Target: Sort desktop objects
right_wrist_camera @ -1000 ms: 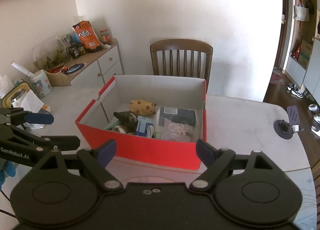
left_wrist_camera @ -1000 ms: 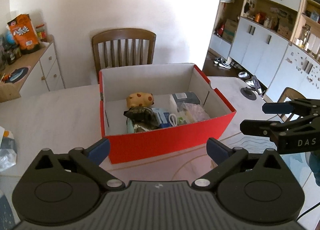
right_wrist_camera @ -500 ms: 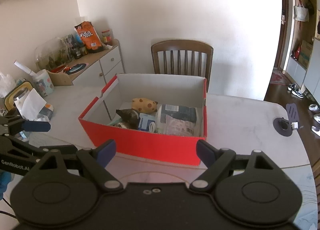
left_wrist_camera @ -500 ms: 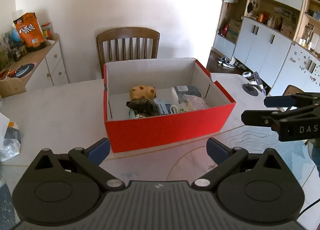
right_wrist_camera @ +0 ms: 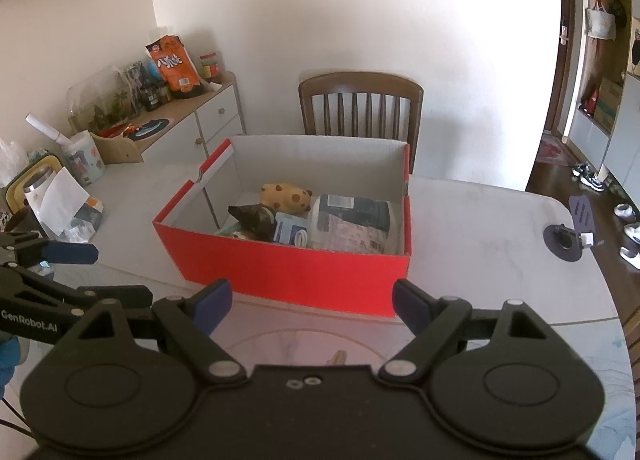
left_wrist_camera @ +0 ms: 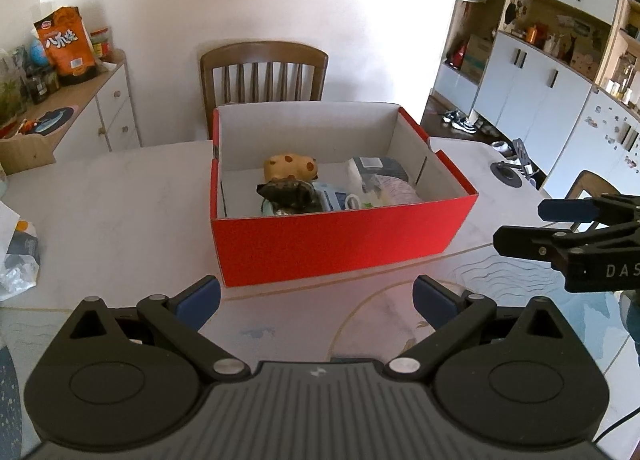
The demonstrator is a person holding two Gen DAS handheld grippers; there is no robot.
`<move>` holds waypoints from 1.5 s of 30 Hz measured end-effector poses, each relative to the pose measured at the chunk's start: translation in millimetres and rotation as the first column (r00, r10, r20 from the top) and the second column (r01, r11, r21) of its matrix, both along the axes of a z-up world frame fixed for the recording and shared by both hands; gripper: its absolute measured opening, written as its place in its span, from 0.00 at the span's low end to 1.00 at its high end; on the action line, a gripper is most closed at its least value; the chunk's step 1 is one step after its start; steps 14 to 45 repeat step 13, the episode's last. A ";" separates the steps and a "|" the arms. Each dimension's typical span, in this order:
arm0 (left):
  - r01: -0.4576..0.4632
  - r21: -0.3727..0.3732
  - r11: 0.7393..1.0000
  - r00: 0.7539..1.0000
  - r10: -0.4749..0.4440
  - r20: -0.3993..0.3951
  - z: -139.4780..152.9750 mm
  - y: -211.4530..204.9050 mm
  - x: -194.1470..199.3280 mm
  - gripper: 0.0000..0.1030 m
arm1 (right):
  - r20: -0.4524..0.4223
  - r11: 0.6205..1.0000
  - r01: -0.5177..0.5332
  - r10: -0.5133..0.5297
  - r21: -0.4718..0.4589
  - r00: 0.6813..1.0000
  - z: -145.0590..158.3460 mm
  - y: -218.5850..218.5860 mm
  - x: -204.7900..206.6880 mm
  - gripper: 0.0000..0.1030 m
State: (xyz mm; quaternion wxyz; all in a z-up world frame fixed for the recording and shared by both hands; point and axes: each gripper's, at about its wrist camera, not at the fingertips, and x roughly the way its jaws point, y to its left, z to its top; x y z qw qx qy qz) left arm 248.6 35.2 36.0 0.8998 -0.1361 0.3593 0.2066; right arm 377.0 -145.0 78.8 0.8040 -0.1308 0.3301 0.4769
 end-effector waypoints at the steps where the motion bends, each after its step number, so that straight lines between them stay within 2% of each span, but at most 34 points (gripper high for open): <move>1: -0.002 0.001 1.000 1.000 0.002 -0.002 -0.5 -0.3 -0.2 1.00 | 0.001 1.000 0.002 -0.002 0.000 1.000 -0.4 -0.8 -0.1 0.85; 45: -0.003 0.007 1.000 1.000 0.003 0.001 0.5 -1.9 -1.1 1.00 | -0.017 1.000 0.027 -0.027 -0.004 0.999 -5.6 -9.7 3.5 0.85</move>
